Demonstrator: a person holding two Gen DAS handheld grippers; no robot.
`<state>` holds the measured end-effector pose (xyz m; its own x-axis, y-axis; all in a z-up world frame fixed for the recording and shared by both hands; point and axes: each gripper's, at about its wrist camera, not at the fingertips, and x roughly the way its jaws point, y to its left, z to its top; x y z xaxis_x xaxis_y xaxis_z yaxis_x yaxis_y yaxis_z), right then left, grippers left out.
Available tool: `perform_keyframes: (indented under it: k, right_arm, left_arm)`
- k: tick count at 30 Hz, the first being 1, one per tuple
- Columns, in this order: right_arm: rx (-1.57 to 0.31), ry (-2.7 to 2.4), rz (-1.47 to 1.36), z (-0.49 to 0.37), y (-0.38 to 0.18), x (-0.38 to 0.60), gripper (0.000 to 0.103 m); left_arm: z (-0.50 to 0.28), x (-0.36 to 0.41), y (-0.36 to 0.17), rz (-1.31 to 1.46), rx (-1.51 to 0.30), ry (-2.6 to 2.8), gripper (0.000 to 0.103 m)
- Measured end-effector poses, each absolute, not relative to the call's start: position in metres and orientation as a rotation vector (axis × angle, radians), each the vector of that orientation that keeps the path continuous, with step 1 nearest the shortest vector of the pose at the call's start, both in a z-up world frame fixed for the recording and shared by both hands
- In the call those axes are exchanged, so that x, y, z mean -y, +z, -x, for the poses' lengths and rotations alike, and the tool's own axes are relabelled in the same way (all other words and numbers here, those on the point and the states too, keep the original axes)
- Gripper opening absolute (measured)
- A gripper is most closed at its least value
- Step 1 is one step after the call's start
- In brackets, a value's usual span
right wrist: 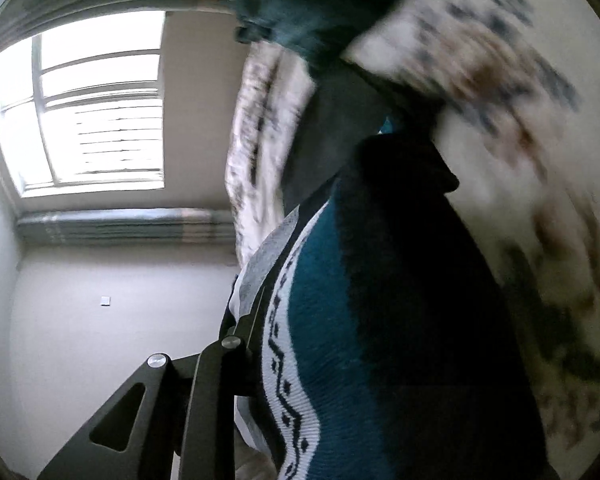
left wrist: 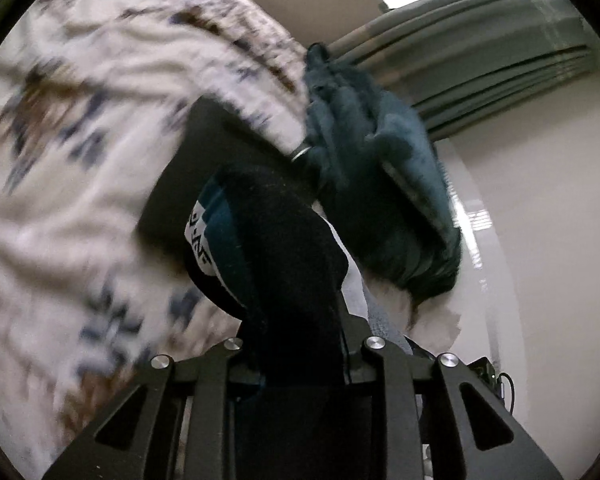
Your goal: Fold small clothes
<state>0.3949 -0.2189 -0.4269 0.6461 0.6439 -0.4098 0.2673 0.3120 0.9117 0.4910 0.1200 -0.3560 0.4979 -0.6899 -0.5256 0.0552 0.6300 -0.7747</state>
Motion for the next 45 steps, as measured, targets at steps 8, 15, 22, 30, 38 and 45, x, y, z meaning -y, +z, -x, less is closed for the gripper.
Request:
perform_keyframes:
  k: [8,15,22,30,38,45]
  right_arm:
    - [-0.740,0.329,-1.213,-0.548,-0.396,0.246,0.024]
    - [-0.875,0.248,-1.160,-0.630,-0.509,0.243,0.024]
    - [-0.943,0.237,-1.197,-0.622,-0.543,0.256,0.037]
    - [-1.042,0.113,-1.032,-0.582,-0.510,0.279,0.055]
    - [-1.175,-0.088,-0.608,-0.569,-0.510,0.266,0.055]
    - [-1.167,-0.213,-0.297,-0.566,-0.469,0.233,0.103]
  left_arm:
    - [-0.630,-0.115,-0.343,0.687,-0.878,-0.537,0.021]
    - [-0.687,-0.119,-0.464,0.643,-1.081,-0.451,0.022]
    - [-0.656,-0.131,-0.461,0.669,-1.095,-0.419,0.035]
    - [-0.614,-0.130,-0.432,0.428,-1.070,-0.277,0.042]
    - [-0.598,-0.127,-0.445,0.329,-1.083,-0.143,0.050]
    - [-0.586,-0.094,-0.414,0.124,-1.080,-0.040,0.097]
